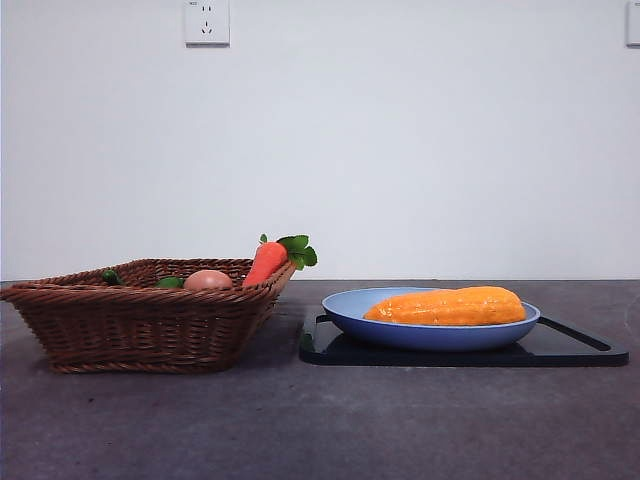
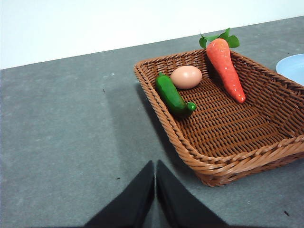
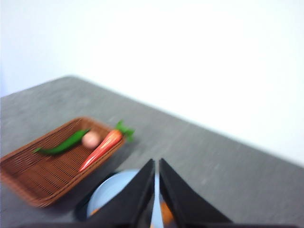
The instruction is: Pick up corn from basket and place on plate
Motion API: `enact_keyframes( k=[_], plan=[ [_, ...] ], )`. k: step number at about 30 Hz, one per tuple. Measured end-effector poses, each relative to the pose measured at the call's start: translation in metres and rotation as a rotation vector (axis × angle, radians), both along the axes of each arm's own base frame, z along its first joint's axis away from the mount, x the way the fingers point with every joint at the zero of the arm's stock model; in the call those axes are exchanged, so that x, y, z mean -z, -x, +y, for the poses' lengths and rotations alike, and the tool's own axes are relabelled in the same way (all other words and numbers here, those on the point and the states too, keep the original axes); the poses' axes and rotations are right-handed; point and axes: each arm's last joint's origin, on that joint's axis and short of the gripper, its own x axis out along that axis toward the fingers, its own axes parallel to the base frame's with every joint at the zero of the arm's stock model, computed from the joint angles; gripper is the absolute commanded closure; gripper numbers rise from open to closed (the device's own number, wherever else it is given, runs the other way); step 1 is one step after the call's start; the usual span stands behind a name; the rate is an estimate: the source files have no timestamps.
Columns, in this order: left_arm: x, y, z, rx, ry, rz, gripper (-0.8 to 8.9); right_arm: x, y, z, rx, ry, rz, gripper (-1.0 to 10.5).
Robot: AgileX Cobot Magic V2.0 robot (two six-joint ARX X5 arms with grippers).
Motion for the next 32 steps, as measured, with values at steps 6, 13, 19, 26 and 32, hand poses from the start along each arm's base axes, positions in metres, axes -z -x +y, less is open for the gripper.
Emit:
enact_keyframes(
  k=[6,13,19,26,32],
  plan=[
    [0.000,0.000,0.000,0.000,0.000,0.000,8.06,0.062,-0.011,-0.002,0.028,0.014,-0.148,9.4],
    [0.000,0.000,0.000,0.000,0.000,0.000,8.06,0.142,-0.028,-0.005,0.088,-0.024,-0.237,9.4],
    [0.000,0.000,0.000,0.000,0.000,0.000,8.06,0.194,-0.034,-0.007,0.154,-0.058,-0.175,9.4],
    [0.000,0.000,0.000,0.000,0.000,0.000,8.06,0.224,-0.037,-0.008,0.160,-0.061,-0.130,9.4],
    [0.000,0.000,0.000,0.000,0.000,0.000,8.06,0.232,-0.039,-0.008,0.162,-0.079,-0.086,9.4]
  ],
)
